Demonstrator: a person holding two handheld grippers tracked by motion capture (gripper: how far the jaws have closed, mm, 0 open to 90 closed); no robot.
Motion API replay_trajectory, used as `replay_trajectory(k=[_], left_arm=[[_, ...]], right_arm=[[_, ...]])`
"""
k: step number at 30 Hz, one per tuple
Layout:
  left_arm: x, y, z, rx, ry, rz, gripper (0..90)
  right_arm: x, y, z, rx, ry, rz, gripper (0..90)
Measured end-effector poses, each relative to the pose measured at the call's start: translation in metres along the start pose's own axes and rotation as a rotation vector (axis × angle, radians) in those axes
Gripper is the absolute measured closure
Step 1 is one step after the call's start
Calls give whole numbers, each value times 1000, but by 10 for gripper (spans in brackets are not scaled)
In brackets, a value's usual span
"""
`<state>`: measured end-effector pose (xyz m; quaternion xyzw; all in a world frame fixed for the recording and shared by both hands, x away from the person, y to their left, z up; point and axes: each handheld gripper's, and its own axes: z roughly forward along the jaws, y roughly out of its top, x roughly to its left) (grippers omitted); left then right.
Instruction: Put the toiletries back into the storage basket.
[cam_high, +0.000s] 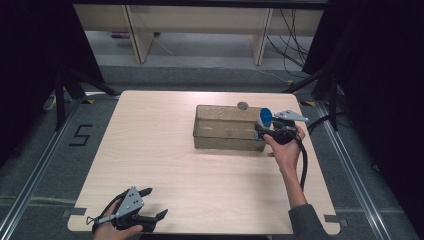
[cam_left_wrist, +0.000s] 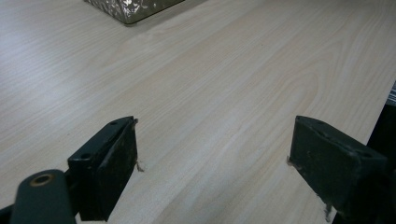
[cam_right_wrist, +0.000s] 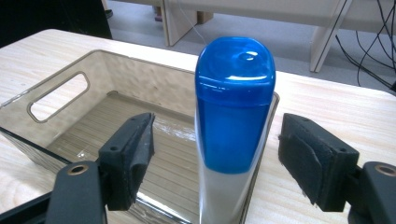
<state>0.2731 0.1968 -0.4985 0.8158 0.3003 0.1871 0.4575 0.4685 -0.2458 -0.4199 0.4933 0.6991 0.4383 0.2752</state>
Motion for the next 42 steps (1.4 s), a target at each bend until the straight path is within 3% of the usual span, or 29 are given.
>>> replay_trajectory(k=[1, 3, 10, 13, 15, 16, 17, 19, 20, 23, 24, 27, 28, 29, 32, 36, 37, 39, 41, 42], left_arm=[[0, 0, 0, -1, 0, 0, 146], [0, 0, 0, -1, 1, 0, 146], [0, 0, 0, 1, -2, 0, 147], [0, -1, 1, -3, -9, -5, 147], [0, 0, 1, -2, -4, 2, 147], [0, 0, 0, -6, -7, -1, 147], [0, 0, -1, -10, -5, -3, 146], [1, 0, -1, -7, 4, 2, 146], [1, 0, 0, -6, -2, -3, 146], [0, 0, 0, 2, -4, 7, 146], [-1, 0, 0, -8, -8, -5, 146], [0, 0, 0, -10, -2, -6, 147], [2, 0, -1, 5, 4, 21, 147], [0, 0, -1, -7, 1, -1, 146], [0, 1, -1, -10, -3, -4, 147], [0, 1, -2, -11, -9, -4, 146], [1, 1, -2, -12, -8, -4, 146], [0, 1, -2, -11, -9, -4, 146], [0, 1, -1, -10, -2, -5, 147], [0, 0, -1, -14, -7, -6, 146]], right_arm=[[-2, 0, -1, -9, 8, -18, 276], [0, 0, -4, -12, 9, 0, 270], [-2, -3, -11, -20, 12, -14, 243], [0, -6, -15, -40, 22, 24, 228], [-3, -7, -16, -50, 23, -13, 223], [0, -7, -17, -47, 27, 28, 217], [-2, -7, -19, -61, 36, 15, 216], [-2, -7, -22, -59, 50, 35, 210], [-3, -7, -23, -63, 38, 6, 209], [1, -8, -25, -49, 47, 52, 209], [-1, -8, -26, -59, 45, 27, 209], [0, -8, -27, -60, 56, 35, 209], [1, -8, -29, -58, 48, 44, 210], [2, -9, -29, -55, 48, 49, 210], [0, -10, -29, -50, 46, 19, 210], [3, -12, -29, -45, 52, 44, 210], [0, -11, -29, -52, 41, 3, 210], [1, -11, -30, -53, 47, 22, 209], [1, -12, -31, -54, 43, 9, 208], [4, -12, -32, -45, 53, 48, 207]])
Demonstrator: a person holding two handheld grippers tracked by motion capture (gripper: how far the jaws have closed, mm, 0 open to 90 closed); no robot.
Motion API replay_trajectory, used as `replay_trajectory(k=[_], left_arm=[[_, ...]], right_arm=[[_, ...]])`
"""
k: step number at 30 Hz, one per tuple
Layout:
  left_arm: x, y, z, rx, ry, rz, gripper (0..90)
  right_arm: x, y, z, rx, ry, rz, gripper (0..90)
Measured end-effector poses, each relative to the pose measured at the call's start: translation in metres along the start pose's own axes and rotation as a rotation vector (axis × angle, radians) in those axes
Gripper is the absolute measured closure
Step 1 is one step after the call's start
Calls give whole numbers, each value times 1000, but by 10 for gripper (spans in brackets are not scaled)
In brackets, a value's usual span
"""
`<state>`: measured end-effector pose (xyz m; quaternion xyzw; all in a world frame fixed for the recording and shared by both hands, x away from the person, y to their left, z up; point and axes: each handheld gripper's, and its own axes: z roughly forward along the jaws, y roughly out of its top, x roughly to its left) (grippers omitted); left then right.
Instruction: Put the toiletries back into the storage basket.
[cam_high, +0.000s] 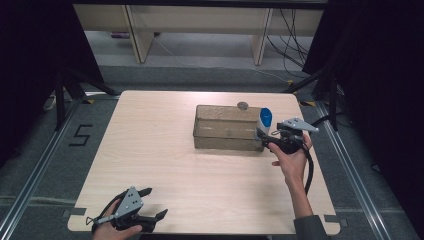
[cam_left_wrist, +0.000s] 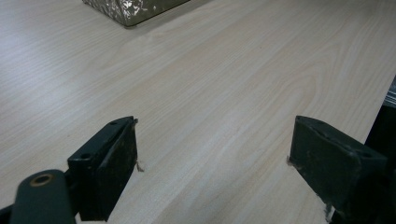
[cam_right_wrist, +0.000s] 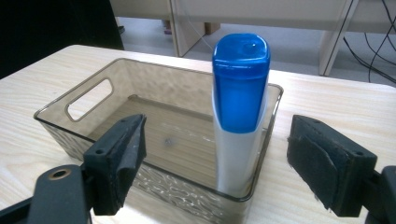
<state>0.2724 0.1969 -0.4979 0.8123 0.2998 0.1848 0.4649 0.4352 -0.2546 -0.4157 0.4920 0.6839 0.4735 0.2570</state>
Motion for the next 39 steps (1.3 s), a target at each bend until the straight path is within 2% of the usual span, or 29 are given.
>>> replay_trajectory(k=[1, 2, 5, 7, 8, 10, 11, 12, 16, 17, 20, 21, 22, 23, 26, 27, 32, 33, 34, 35, 37, 38, 39], left_arm=[[0, 0, -1, 9, 4, 5, 146], [0, 0, -1, 4, 4, 0, 147], [1, 0, -1, 5, -3, 2, 146], [1, 0, -1, 5, -3, 1, 147], [1, 0, -1, 4, -3, 2, 146], [0, 0, -1, 4, 2, 2, 146], [1, 0, -1, 5, -4, 1, 147], [1, 0, -1, 2, -3, 0, 146], [1, 0, -1, 3, -3, 0, 146], [1, 0, -1, 4, -4, 0, 146], [1, 0, -1, 3, -3, -1, 146], [1, 0, -1, 3, -3, -1, 146], [1, 0, -1, 4, -3, -1, 146], [1, 0, -1, 5, -4, 0, 147], [1, 0, -1, 3, 0, 1, 146], [1, 0, -1, 2, -1, 1, 146], [0, 0, -1, 6, 6, 4, 146], [0, 0, -1, 6, 5, 3, 146], [0, 0, -1, 4, 5, 0, 146], [0, 0, -1, 4, 5, 0, 146], [0, 0, -1, 3, 5, -1, 146], [0, 0, -1, 7, 6, 4, 147], [0, 0, -1, 7, 6, 4, 146]], right_arm=[[1, -1, 0, -1, -5, 5, 206], [-1, -1, 0, 5, -5, -26, 201], [1, -2, -1, -1, -5, -33, 192], [2, -3, -2, -3, -4, -27, 186], [4, -2, -3, 9, -8, -7, 184], [3, -4, -4, -7, -5, -37, 181], [6, -4, -6, 10, 2, 8, 178], [4, -4, -6, 6, -2, -22, 175], [3, -7, -8, -4, -3, -31, 170], [4, -7, -9, 0, 10, -19, 169], [5, -7, -11, 3, 0, -21, 167], [5, -7, -11, -3, 8, -12, 166], [8, -8, -12, 0, 10, 23, 165], [7, -8, -11, -4, 16, -5, 165], [11, -9, -13, -3, 23, -3, 165], [11, -9, -13, -13, 18, -28, 165], [15, -11, -15, -10, 28, 0, 165], [15, -12, -15, -10, 32, -10, 165], [18, -12, -17, 4, 29, 20, 164], [16, -13, -16, -6, 34, -1, 165], [17, -14, -17, -1, 26, -5, 165], [19, -15, -17, 1, 33, 11, 165], [18, -15, -18, -4, 29, -11, 165]])
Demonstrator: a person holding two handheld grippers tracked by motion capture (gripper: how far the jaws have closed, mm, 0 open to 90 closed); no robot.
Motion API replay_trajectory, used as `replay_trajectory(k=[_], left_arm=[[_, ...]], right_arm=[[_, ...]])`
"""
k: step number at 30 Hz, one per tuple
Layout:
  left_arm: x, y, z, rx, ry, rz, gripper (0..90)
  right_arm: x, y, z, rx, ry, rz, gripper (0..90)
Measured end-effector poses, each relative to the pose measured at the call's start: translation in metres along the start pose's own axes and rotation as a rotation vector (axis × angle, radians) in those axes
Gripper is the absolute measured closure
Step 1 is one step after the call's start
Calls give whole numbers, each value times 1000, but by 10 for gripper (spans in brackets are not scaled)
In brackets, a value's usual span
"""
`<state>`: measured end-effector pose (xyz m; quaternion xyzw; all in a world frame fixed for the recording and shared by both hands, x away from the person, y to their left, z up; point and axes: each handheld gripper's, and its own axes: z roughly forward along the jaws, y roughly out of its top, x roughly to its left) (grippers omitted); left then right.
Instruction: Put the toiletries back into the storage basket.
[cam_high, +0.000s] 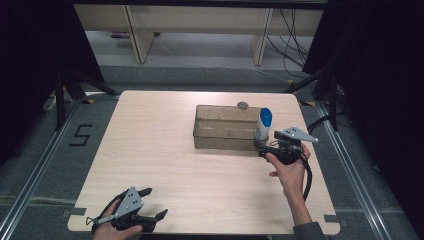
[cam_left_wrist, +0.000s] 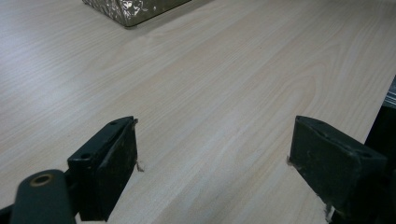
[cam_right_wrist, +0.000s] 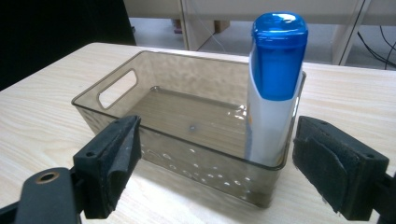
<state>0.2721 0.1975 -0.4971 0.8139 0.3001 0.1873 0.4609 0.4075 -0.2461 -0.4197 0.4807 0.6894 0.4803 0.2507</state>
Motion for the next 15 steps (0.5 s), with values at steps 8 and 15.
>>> replay_trajectory(k=[8, 15], left_arm=[[-1, 0, 0, -4, -2, -6, 146], [0, 0, 0, 1, 0, -1, 146]], right_arm=[[7, -2, -2, -1, 26, 0, 165], [13, -3, -3, 0, 39, -19, 165]])
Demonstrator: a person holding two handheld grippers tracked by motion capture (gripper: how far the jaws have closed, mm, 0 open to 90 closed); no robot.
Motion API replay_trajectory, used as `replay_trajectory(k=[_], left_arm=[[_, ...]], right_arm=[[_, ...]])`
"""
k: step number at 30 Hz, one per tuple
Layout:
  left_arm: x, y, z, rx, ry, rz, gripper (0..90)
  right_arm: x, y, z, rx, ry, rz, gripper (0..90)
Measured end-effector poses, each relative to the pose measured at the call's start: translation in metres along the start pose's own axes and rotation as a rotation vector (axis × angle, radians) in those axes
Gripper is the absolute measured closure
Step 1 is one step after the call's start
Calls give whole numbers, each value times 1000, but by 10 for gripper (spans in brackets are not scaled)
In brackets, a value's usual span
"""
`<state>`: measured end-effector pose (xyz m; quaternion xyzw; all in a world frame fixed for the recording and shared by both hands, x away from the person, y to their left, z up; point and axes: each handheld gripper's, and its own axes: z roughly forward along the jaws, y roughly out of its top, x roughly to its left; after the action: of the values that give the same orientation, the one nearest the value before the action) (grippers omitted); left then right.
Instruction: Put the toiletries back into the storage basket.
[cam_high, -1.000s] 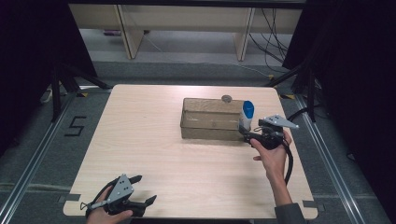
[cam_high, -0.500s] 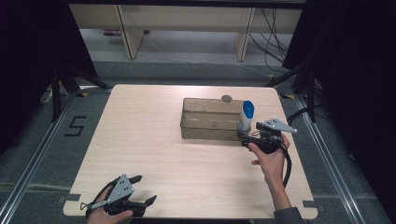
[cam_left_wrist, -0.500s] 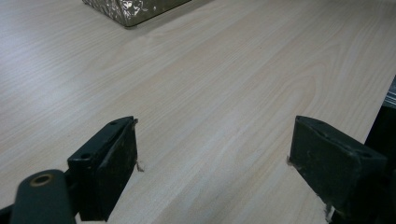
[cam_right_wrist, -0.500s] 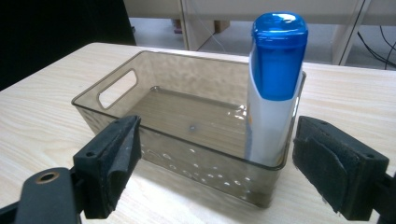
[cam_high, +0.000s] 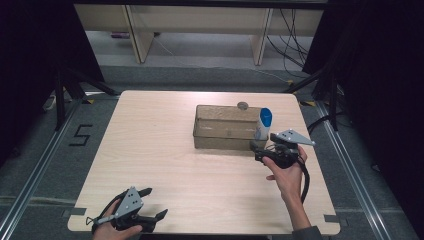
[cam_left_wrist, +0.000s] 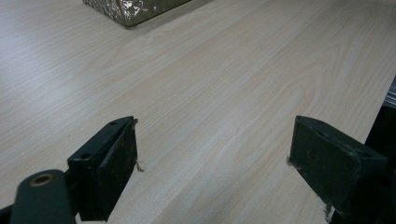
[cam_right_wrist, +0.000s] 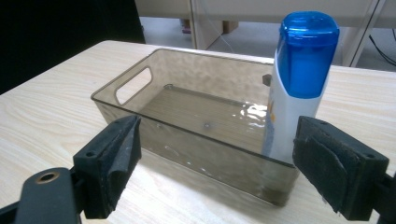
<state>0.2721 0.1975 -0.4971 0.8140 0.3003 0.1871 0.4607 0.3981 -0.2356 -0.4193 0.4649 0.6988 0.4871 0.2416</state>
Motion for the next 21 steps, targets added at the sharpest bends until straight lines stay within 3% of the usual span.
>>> replay_trajectory(k=[6, 7, 10, 12, 13, 14, 16, 17, 20, 21], left_arm=[[0, 0, 0, -6, -8, -2, 146], [0, 0, 0, -6, -9, -2, 146], [0, 0, 0, -5, -9, -2, 146], [0, 0, 0, -5, -9, -3, 146], [0, 0, 0, -5, -8, -3, 146], [0, 0, 0, -6, -8, -2, 147], [0, 0, 0, -14, -3, -7, 146], [0, 0, 0, -15, -3, -7, 146], [0, 0, 0, -5, -8, -2, 147], [0, 0, 0, -2, -1, -1, 146]], right_arm=[[6, -4, -1, 11, 10, 27, 164], [5, -4, 0, 7, 15, -4, 163], [6, -6, -1, 10, 15, -11, 161], [10, -7, -1, 20, 19, 17, 161], [8, -8, -1, 4, 16, -14, 161], [8, -8, -1, 6, 15, -13, 160], [11, -9, -3, 13, 26, 19, 161], [9, -9, -4, 5, 27, -6, 160], [10, -12, -5, 4, 33, -4, 160], [13, -12, -6, 16, 32, 33, 160]])
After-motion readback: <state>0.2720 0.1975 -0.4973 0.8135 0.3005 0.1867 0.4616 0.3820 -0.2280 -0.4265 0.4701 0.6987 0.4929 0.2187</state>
